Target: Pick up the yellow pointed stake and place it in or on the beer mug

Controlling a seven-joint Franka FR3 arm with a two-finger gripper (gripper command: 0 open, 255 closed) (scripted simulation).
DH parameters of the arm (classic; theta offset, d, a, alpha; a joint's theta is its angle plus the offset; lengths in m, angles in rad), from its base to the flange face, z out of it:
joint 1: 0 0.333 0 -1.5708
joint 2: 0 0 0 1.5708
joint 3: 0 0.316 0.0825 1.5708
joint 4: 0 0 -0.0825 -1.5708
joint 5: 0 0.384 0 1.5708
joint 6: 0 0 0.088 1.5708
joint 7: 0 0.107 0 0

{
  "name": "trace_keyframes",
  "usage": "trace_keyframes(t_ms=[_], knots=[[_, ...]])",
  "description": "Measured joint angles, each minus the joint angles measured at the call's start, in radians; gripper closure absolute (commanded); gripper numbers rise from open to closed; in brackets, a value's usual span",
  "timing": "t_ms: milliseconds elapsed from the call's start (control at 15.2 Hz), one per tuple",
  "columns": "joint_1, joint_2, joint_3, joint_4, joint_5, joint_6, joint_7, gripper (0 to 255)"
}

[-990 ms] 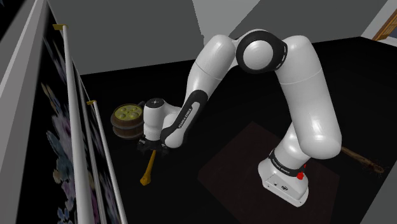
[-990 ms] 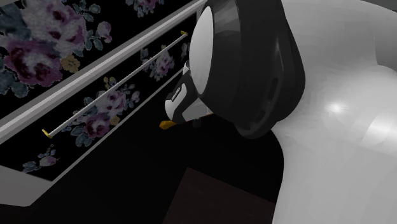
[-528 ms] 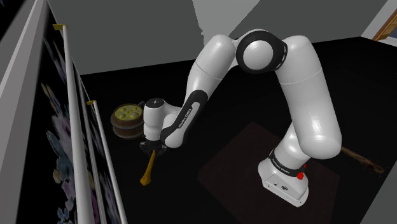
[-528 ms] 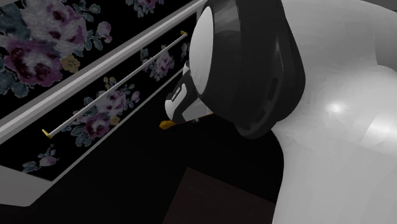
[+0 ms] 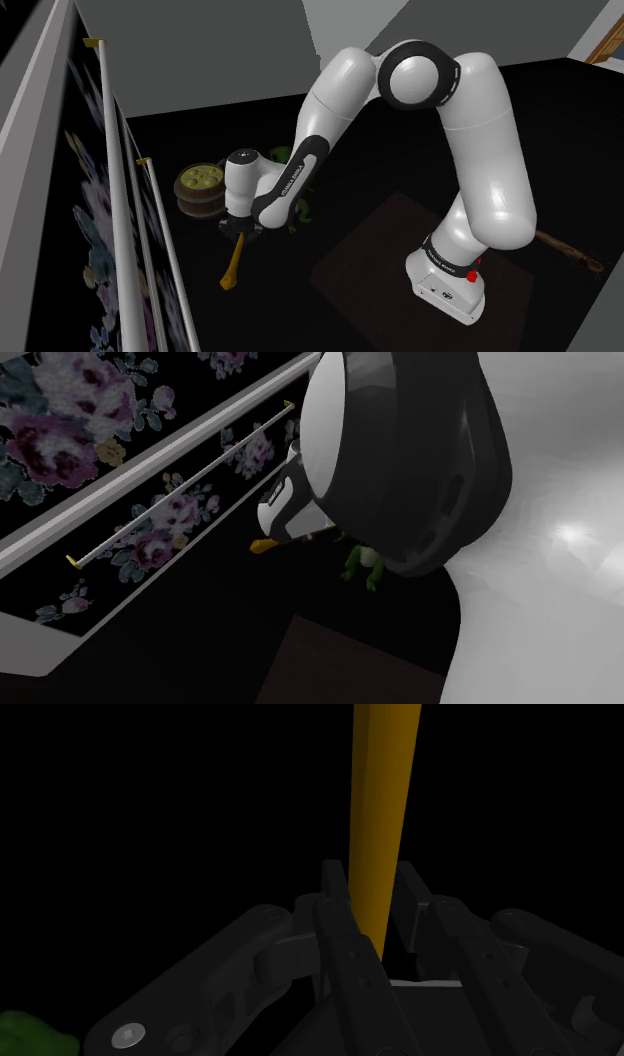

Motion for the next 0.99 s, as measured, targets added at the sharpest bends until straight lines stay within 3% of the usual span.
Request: trace_keyframes(t_ms=[990], knots=[[-0.071,-0.182,0.09,-0.058,0.073,-0.127,-0.044,255]])
